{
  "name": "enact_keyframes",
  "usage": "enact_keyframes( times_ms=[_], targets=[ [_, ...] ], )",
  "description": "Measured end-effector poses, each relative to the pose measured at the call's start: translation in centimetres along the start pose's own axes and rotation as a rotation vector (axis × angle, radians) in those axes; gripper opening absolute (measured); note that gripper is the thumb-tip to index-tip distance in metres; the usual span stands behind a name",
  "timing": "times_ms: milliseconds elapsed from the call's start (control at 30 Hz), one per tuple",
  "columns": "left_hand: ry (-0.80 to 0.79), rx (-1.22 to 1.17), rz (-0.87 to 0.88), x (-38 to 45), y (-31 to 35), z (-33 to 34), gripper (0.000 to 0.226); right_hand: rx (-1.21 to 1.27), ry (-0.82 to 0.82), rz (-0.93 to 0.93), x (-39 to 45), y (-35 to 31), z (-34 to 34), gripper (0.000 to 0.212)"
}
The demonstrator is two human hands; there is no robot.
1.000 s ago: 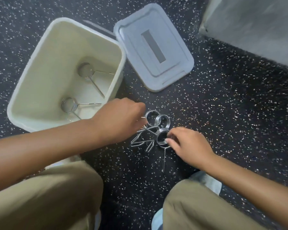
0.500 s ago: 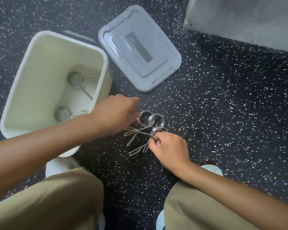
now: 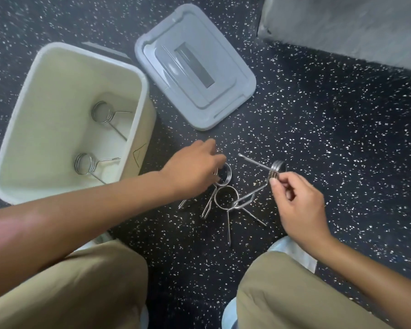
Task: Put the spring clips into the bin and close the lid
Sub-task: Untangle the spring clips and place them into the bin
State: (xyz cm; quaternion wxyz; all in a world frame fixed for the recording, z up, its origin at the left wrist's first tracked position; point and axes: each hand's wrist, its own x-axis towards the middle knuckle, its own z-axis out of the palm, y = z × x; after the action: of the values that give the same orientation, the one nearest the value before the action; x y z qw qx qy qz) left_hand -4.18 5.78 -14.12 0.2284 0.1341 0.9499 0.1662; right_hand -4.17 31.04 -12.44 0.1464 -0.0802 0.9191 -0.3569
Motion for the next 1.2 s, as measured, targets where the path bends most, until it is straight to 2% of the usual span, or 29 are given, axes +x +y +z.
enact_keyframes(
  times_ms=[100,233,367,500,800,900,1200],
  targets=[
    [-0.035,0.147,0.1,-0.2,0.6,1.6,0.025,-0.016,0.015,0.009,0.7,0.4,-0.3,0.017],
    [-0.004,0.292,0.166,-0.4,0.6,2.7,0.018,-0.005,0.019,-0.015,1.4,0.2,-0.3,0.017],
    [0.028,0.35,0.208,0.1,0.9,2.4,0.009,0.012,0.017,-0.037,2.0,-0.3,-0.5,0.018],
    [0.047,0.342,0.14,-0.5,0.8,2.1,0.007,-0.012,0.006,-0.086,3.0,-1.0,-1.1,0.019],
    [0.262,0.166,-0.111,-4.1,-0.3,-3.0,0.012,-0.064,-0.021,-0.192,5.6,-3.0,-1.5,0.02],
    [0.345,0.113,-0.128,-5.7,-0.8,-4.9,0.011,-0.057,-0.039,-0.217,6.3,-4.2,-1.1,0.018],
    [0.459,0.033,-0.212,-11.5,-3.5,-9.9,0.019,-0.057,-0.123,-0.287,7.5,-7.8,0.5,0.018]
  ],
)
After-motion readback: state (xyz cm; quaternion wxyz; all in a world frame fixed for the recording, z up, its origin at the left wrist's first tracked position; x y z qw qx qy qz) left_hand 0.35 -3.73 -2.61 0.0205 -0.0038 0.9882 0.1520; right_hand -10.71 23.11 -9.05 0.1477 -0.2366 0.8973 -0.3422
